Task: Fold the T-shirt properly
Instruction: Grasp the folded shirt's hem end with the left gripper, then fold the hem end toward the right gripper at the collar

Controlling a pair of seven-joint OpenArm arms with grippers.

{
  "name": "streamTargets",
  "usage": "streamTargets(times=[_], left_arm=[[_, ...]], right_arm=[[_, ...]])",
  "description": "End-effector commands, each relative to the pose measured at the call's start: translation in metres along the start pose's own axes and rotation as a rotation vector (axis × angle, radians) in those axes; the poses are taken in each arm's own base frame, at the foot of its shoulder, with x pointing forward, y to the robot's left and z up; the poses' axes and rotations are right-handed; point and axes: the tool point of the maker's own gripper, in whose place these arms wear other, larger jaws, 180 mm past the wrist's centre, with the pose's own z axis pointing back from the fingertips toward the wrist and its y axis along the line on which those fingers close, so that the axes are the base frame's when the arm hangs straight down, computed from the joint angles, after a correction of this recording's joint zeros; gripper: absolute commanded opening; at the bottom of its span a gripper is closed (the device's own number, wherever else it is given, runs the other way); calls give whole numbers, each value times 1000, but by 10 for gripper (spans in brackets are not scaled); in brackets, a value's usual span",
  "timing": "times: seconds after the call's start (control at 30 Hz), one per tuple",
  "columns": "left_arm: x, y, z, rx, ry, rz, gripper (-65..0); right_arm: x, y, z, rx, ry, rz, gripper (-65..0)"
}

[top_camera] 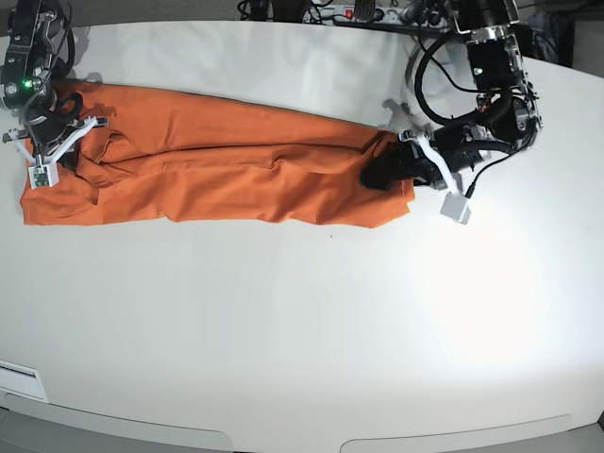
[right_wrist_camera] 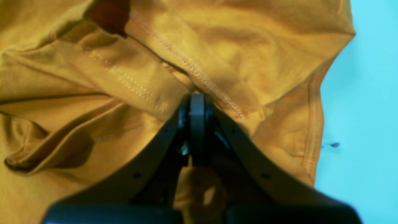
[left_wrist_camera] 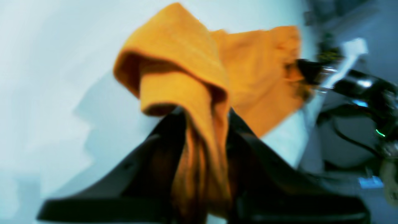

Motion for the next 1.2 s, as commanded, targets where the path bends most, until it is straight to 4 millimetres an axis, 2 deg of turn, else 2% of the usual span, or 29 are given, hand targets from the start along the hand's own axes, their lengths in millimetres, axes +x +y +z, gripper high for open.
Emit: streamTargets(times=[0.0,0.13,0.27,0.53,0.73,0.9,1.0,1.03,1.13,1.17], left_arm=[[17,-15,1,-69,-52,-45,-650],[28,-42,-3,-209,-101,-82,-650],[30,-55,-13,-264,-150,-51,-650],[19,-87,-61,-323,-165,6,-650],[17,-109,-97,-327,-160,-49,-650],[-2,-125,-118,-337,-73,-109,-650],[-7,-138,-124,-371,-59,-123,-650],[-8,-143,-126,-386,-56,-125,-580],[-8,-154,-130,-420,-65,-126,-270],[-6,-157,-131,-426,-78,-111,-196]], right_arm=[[6,-3,3,-2,-16,18,-650],[6,-3,3,0,-16,20,-650],[6,-3,3,0,-15,20,-650],[1,0,3,19,8,38,-650],[1,1,3,26,13,36,-650],[-1,1,3,26,20,36,-650],[-1,1,3,26,20,36,-650],[-1,1,3,25,20,36,-650],[0,1,3,25,19,36,-650],[0,2,3,27,18,35,-650]])
